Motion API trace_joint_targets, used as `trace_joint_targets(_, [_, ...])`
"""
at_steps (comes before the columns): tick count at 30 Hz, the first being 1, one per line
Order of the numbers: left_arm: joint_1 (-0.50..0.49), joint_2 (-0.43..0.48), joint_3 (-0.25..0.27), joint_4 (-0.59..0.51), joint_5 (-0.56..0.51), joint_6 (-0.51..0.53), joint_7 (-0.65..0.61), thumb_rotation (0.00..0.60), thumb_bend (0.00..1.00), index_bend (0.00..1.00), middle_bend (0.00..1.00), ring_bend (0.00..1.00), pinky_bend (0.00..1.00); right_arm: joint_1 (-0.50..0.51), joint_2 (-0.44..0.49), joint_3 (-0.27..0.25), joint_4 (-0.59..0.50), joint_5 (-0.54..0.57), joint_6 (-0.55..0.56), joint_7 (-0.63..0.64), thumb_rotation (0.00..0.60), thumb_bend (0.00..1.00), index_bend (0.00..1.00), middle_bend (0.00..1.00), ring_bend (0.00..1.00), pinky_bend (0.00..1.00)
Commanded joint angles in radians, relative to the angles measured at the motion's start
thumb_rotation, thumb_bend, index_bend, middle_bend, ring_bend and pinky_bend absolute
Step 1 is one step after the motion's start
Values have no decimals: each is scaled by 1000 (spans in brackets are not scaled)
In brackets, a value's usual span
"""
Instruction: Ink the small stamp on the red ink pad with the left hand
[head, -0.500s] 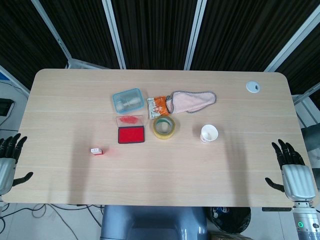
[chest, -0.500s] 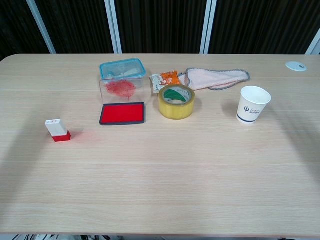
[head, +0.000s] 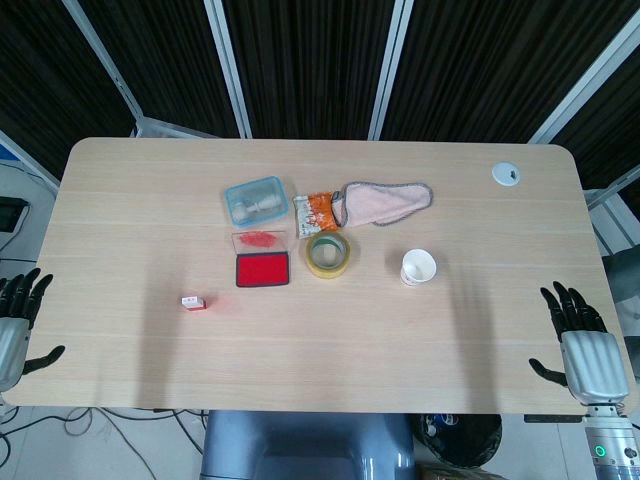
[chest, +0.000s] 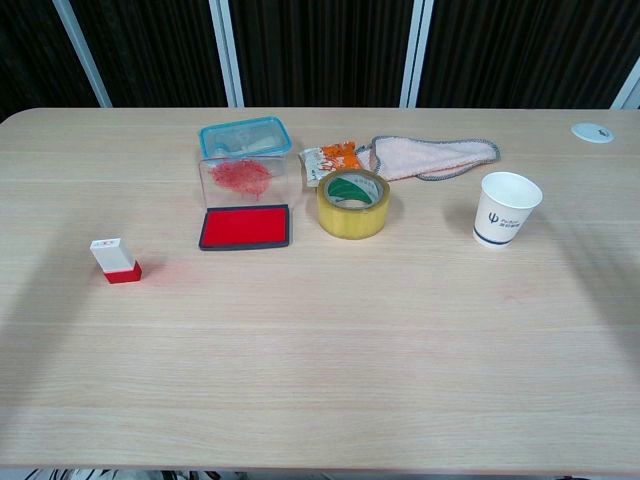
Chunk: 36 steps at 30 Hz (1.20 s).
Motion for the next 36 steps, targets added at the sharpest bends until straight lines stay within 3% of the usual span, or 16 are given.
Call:
trace_joint_targets(1, [-2, -2, -1, -1, -6, -8, 1, 600, 34, 0, 0, 0, 18, 1, -1, 1, 0, 0, 0, 0, 600, 119, 0, 0, 0, 186])
trace_joint_targets(13, [-24, 7, -3, -29, -22, -52, 31, 600, 34, 0, 0, 0, 19, -6, 10, 3, 6, 5, 8, 34, 600, 125, 0, 0, 0, 186])
trace_joint_targets(21, [-86, 30, -33, -101, -60, -132, 111, 600, 34, 1, 0, 0, 50, -8, 19, -5, 2, -5, 5, 58, 600, 131, 0, 0, 0, 186])
trace_joint_targets(27, [-162, -1, -65, -142, -161, -254, 206, 600, 56, 62, 16, 0, 98, -8, 22, -10, -2, -9, -1, 64, 600, 156, 0, 0, 0, 186])
trace_joint_targets(36, [-287, -117, -120, -138, -351, -360, 433, 600, 88, 189, 153, 37, 160, -4, 38, -11, -15, 5, -24, 88, 600, 173, 0, 0, 0, 186])
